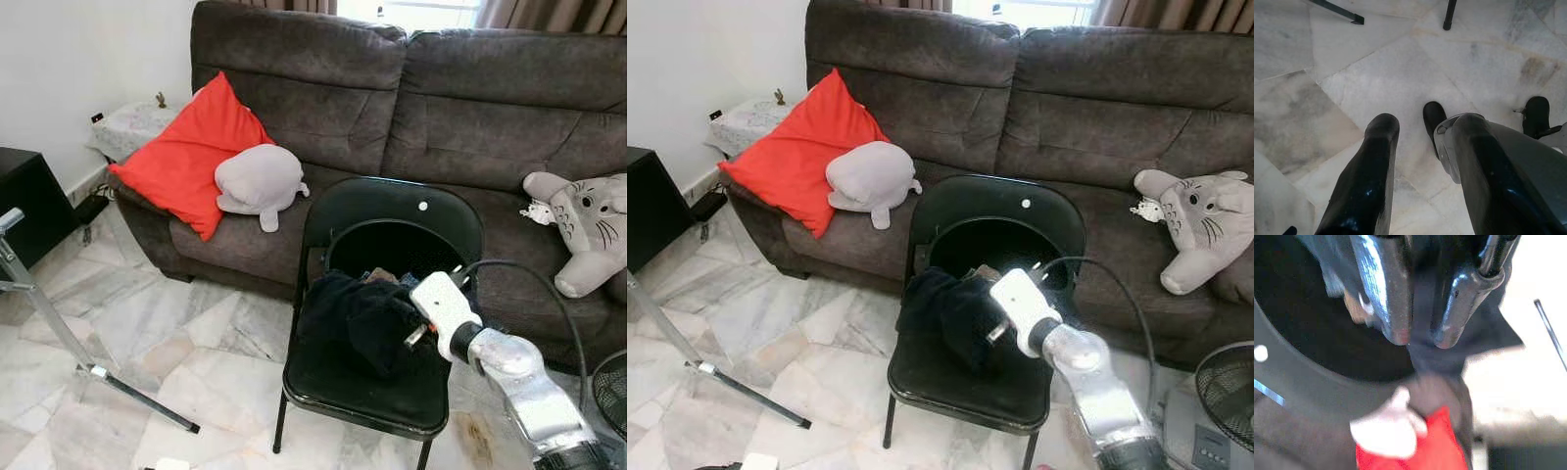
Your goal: Hang hanger
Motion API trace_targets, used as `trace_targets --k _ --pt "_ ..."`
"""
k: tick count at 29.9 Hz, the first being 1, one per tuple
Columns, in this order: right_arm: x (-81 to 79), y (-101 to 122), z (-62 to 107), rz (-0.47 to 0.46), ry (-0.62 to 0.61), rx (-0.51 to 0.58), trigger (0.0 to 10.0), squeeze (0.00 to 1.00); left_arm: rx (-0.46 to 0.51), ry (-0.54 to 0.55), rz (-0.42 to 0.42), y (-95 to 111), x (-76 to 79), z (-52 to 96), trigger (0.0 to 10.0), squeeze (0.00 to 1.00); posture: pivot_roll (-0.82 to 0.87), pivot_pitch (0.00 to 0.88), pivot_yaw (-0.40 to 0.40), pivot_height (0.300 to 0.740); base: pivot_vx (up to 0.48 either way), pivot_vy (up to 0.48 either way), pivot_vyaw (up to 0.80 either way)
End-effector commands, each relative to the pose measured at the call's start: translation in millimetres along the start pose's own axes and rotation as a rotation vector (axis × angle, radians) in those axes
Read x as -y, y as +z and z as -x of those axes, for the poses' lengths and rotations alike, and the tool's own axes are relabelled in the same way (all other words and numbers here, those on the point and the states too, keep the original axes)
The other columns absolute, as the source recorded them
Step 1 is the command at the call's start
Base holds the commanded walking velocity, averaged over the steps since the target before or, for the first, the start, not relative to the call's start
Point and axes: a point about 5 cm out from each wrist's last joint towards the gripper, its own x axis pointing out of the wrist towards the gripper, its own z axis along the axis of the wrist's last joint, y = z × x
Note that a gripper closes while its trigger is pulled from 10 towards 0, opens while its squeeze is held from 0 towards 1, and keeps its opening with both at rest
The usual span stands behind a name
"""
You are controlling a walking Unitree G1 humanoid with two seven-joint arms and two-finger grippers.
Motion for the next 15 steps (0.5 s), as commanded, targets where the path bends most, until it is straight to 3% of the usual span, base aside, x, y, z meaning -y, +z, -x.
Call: trace_targets --k 1,2,7,10,12,15 --pt "-0.5 8 4.2 -0.016 0.005 0.054 10.0 0.0 -0.028 0.0 -0.009 -6 -1.3 1.3 10.0 0.0 0.01 0.062 0.034 0.74 0.0 0.0 0.0" --pt "-1.4 11 8.1 0.024 -0.013 0.079 10.0 0.0 -0.029 -0.001 -0.011 -6 -1.4 1.3 10.0 0.0 0.01 0.062 0.034 0.74 0.0 0.0 0.0" --pt "-14.2 2 15.3 0.003 0.026 0.07 10.0 0.0 -0.03 -0.004 -0.014 -7 -1.0 1.4 10.0 0.0 0.01 0.051 0.029 0.74 0.0 0.0 0.0" --pt "-12.6 -16 19.8 0.03 -0.072 -0.067 10.0 0.0 -0.029 -0.002 -0.012 -7 -1.6 1.6 10.0 0.0 0.01 0.047 0.027 0.74 0.0 0.0 0.0" --pt "-16.1 -33 27.2 0.118 -0.159 -0.16 10.0 0.0 -0.031 -0.001 -0.013 -8 -1.6 1.8 10.0 0.0 0.0 0.032 0.025 0.74 0.0 0.0 0.0" --pt "-22.3 -44 33.2 0.122 -0.204 -0.188 10.0 0.0 -0.032 -0.001 -0.014 -8 -1.3 1.8 10.0 0.0 0.0 0.027 0.025 0.74 0.0 0.0 0.0"
